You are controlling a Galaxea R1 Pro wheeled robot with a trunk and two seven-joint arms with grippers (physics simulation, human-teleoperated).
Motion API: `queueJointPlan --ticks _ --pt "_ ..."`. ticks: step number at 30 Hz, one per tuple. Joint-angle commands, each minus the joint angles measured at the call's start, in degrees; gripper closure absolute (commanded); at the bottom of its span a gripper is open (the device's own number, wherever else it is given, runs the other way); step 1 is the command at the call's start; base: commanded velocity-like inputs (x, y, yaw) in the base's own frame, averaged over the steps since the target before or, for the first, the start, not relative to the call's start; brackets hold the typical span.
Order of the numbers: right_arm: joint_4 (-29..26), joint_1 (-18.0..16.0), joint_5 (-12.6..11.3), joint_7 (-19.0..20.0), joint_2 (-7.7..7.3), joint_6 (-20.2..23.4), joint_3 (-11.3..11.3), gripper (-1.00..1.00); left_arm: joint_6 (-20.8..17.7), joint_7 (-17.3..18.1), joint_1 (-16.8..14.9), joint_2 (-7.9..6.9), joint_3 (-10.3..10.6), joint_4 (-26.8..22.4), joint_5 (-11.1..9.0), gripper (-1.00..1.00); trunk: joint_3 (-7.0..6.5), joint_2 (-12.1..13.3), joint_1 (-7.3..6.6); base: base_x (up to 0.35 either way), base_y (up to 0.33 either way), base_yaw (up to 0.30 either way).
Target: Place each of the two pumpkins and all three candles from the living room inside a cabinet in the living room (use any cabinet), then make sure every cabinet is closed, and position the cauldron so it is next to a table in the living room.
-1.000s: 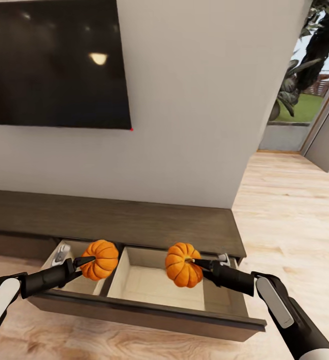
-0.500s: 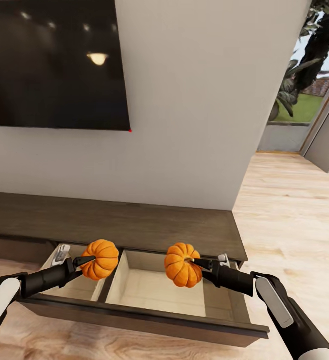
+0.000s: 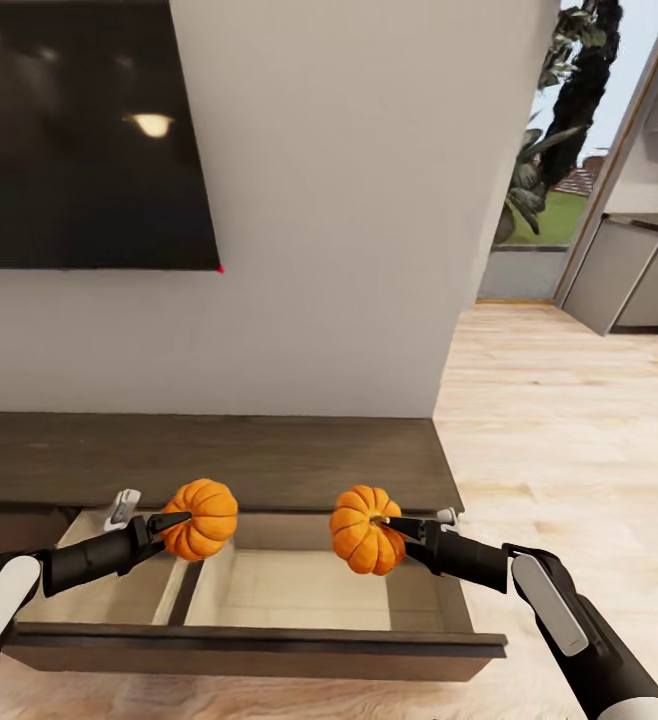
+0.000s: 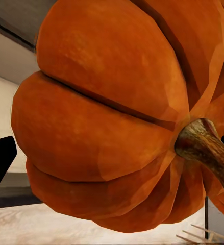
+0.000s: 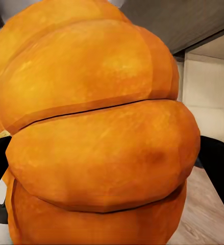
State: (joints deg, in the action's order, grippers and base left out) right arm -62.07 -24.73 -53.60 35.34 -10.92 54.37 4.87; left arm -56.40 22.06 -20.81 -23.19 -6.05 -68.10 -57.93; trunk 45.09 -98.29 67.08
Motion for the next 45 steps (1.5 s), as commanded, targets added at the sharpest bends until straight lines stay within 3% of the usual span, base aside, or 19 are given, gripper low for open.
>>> queueJointPlan --ticks 1,5,9,11,12,14,15,17,19,21,25,26,28,29,32,34,35,40,45 --pt "0.0 -0.1 0.1 0.2 -0.01 0.1 0.1 1.00 -0.3 0.4 0.0 0.00 -0.1 0.0 0.2 1.00 0.01 0.0 0.00 0.000 -0.094 -0.147" --pt "-0.1 -0.1 0.1 -0.3 0.21 0.0 0.1 1.00 -0.3 0.4 0.0 0.03 0.0 -0.1 0.2 1.00 -0.05 0.0 0.00 0.000 -0.187 -0.055" --pt "-0.3 -0.1 1.1 -1.1 0.23 -0.1 0.5 1.00 -0.1 -0.1 0.0 0.06 1.9 0.0 1.6 1.00 -0.06 0.0 0.00 0.000 -0.057 -0.009" --pt "-0.4 -0.1 2.4 -3.8 0.24 -0.2 0.8 1.00 -0.1 -1.5 0.0 0.10 2.6 0.0 2.9 1.00 -0.06 0.0 0.00 0.000 -0.014 -0.002" --pt "-0.7 -0.2 3.9 -8.1 0.35 -0.4 1.0 1.00 0.0 -4.1 -0.2 0.46 3.1 0.1 4.0 1.00 -0.06 0.0 0.00 0.000 -0.005 -0.001" --pt "-1.0 -0.4 5.3 -14.2 1.54 -0.8 1.7 1.00 0.2 -9.3 -0.3 2.63 3.6 0.0 5.1 1.00 -0.06 0.0 0.00 0.000 -0.003 0.000" --pt "-1.6 -0.5 6.0 -17.8 3.31 -0.9 2.2 1.00 0.2 -14.2 -0.5 4.93 3.8 0.0 5.5 1.00 -0.06 0.0 0.00 0.000 -0.001 0.000" --pt "-3.5 -0.7 6.6 -21.3 5.72 -0.9 3.0 1.00 0.3 -22.5 -0.7 8.37 4.0 -0.1 5.6 1.00 -0.06 0.0 0.00 0.000 0.000 0.000" --pt "-5.6 -0.9 7.5 -24.6 6.69 -1.0 4.4 1.00 0.7 -28.1 -1.0 11.23 4.1 -0.1 5.7 1.00 -0.06 0.0 0.00 0.000 0.000 0.000" --pt "-6.2 -1.1 8.2 -26.8 7.23 -1.2 5.2 1.00 1.1 -29.9 -1.1 12.36 4.3 -0.1 5.8 1.00 -0.06 0.0 0.00 0.000 0.000 0.000" --pt "-5.8 -2.7 13.7 -31.1 12.11 -4.1 9.0 1.00 3.1 -31.6 -2.0 13.52 7.6 0.1 6.1 1.00 -0.06 0.0 0.00 0.000 0.000 0.000" --pt "-5.5 -2.9 15.8 -31.7 13.06 -4.5 9.7 1.00 3.9 -31.7 -2.3 13.61 8.7 0.2 6.8 1.00 -0.06 0.0 0.00 0.000 0.000 0.000" --pt "-4.5 -3.3 20.0 -32.6 14.78 -6.5 10.8 1.00 6.4 -31.8 -2.7 14.27 10.7 0.5 10.4 1.00 -0.06 0.0 0.00 0.000 0.000 0.000" --pt "-4.2 -3.3 20.6 -32.7 14.99 -7.0 10.9 1.00 6.9 -31.9 -2.7 14.64 10.9 0.5 11.3 1.00 -0.06 0.0 0.00 0.000 0.000 0.000" --pt "-1.2 -3.4 22.5 -33.4 15.74 -9.9 11.3 1.00 8.7 -31.9 -2.9 17.73 11.5 0.9 17.6 1.00 -0.06 0.0 0.00 0.000 0.000 0.000" --pt "1.1 -3.4 23.2 -36.7 16.39 -12.8 13.6 1.00 9.5 -31.9 -2.9 20.40 11.6 1.2 23.6 1.00 -0.06 0.0 0.00 0.000 0.000 0.000" --pt "1.6 -3.4 23.2 -38.5 16.51 -13.9 14.8 1.00 10.3 -31.9 -2.9 20.99 11.6 1.6 24.7 1.00 -0.06 0.0 0.00 0.000 0.000 0.000" --pt "2.6 -3.4 23.2 -46.9 16.70 -17.3 17.5 1.00 15.2 -32.0 -2.9 22.01 11.7 4.3 27.2 1.00 -0.06 0.0 0.00 0.000 0.000 0.000" --pt "3.3 -3.4 23.2 -49.7 16.72 -19.9 17.8 1.00 16.3 -34.2 -2.9 22.10 11.7 4.8 29.0 1.00 -0.06 0.0 0.00 0.000 0.000 0.000"
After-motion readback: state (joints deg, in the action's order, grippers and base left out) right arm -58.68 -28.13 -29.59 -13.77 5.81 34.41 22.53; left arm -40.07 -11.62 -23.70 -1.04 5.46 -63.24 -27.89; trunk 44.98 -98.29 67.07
